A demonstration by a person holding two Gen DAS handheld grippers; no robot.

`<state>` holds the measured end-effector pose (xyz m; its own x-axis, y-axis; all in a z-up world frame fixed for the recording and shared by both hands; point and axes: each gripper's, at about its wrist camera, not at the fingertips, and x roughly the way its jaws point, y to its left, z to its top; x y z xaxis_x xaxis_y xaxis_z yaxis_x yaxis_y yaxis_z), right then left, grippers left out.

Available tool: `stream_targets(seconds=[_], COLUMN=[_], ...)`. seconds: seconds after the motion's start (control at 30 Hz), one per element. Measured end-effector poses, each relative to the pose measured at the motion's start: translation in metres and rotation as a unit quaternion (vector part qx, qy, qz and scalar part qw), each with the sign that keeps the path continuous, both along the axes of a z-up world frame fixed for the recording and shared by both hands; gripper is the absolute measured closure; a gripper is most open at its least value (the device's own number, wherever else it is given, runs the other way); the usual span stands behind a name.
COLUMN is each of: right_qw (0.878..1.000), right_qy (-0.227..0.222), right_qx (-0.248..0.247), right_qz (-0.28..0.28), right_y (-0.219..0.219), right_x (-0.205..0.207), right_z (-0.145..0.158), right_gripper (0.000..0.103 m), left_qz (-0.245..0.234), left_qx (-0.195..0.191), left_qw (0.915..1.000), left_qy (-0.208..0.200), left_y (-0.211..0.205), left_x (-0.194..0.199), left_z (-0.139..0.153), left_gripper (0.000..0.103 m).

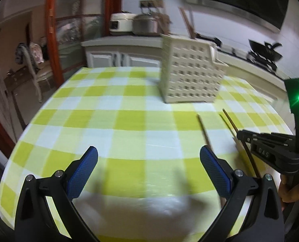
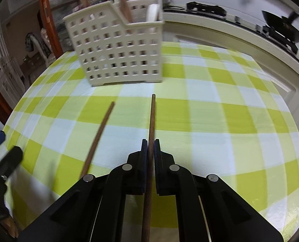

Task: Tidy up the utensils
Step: 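Grasp a brown chopstick with the right tool while the left tool grasps the other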

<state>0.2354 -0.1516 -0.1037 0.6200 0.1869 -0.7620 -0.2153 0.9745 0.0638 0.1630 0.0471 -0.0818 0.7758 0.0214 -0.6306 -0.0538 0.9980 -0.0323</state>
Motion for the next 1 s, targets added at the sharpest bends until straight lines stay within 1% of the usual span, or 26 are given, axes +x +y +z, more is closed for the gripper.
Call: stream_targets(seconds=[0.07,0.1,0.13,0.17,0.23,0.27,0.3,0.33,0.4,0.5,0.6,0.7,0.77,0.9,0.97,1.0], right_qw=[1.0,1.0,1.0,1.0,1.0,1.0,1.0,1.0,0.999,0.999,0.999,0.999,0.998,0.998,0.998,0.998], right_qy=[-0.003,-0.003,-0.004,-0.004,-0.005,-0.005,-0.005,-0.005,-0.005,-0.005,-0.007,-0.01,-0.01,-0.01,-0.011,-0.011], right_qx=[0.006,0.009,0.013,0.016,0.022,0.025,0.028,0.03,0.035,0.042,0.049,0.051,0.054,0.057,0.057,0.057], right_qz=[-0.004,-0.005,-0.005,-0.006,-0.007,-0.007,-0.007,-0.007,-0.005,-0.005,-0.004,-0.007,-0.01,-0.015,-0.017,-0.017], right_y=[-0.009,-0.012,-0.016,-0.02,-0.026,-0.029,-0.032,-0.034,-0.038,-0.045,-0.05,-0.056,-0.061,-0.068,-0.07,-0.071], right_x=[-0.002,-0.003,-0.003,-0.004,-0.005,-0.005,-0.007,-0.007,-0.008,-0.009,-0.01,-0.01,-0.009,-0.009,-0.009,-0.01], right_z=[0.002,0.002,0.002,0.003,0.003,0.003,0.003,0.002,0.002,0.002,0.002,0.003,0.003,0.002,0.002,0.002], right_gripper=[0.097,0.097,0.097,0.097,0.097,0.097,0.097,0.097,0.097,0.097,0.097,0.097,0.097,0.097,0.097,0.097], left_qz=[-0.012,-0.021,-0.029,-0.038,-0.05,-0.058,-0.067,-0.072,-0.082,-0.09,-0.089,-0.087,-0.087,-0.084,-0.083,-0.083], left_qx=[-0.003,-0.007,-0.01,-0.012,-0.012,-0.013,-0.014,-0.014,-0.01,0.004,0.009,0.014,0.018,0.028,0.032,0.034], left_qw=[0.9999,0.9996,0.9992,0.9985,0.9973,0.9963,0.9948,0.9937,0.9921,0.991,0.9898,0.9893,0.9886,0.9891,0.9898,0.99], left_qy=[0.011,0.019,0.026,0.037,0.052,0.063,0.076,0.084,0.094,0.099,0.11,0.116,0.122,0.117,0.111,0.109], left_y=[-0.013,-0.019,-0.024,-0.03,-0.041,-0.047,-0.053,-0.058,-0.068,-0.084,-0.091,-0.094,-0.097,-0.101,-0.102,-0.103], left_x=[0.009,0.015,0.019,0.026,0.037,0.043,0.049,0.054,0.061,0.068,0.075,0.08,0.083,0.086,0.085,0.084], left_z=[-0.001,-0.001,-0.003,-0.004,-0.008,-0.011,-0.015,-0.018,-0.022,-0.025,-0.03,-0.034,-0.037,-0.038,-0.039,-0.039], left_gripper=[0.006,0.011,0.021,0.025,0.039,0.045,0.055,0.063,0.068,0.068,0.076,0.076,0.078,0.08,0.083,0.091])
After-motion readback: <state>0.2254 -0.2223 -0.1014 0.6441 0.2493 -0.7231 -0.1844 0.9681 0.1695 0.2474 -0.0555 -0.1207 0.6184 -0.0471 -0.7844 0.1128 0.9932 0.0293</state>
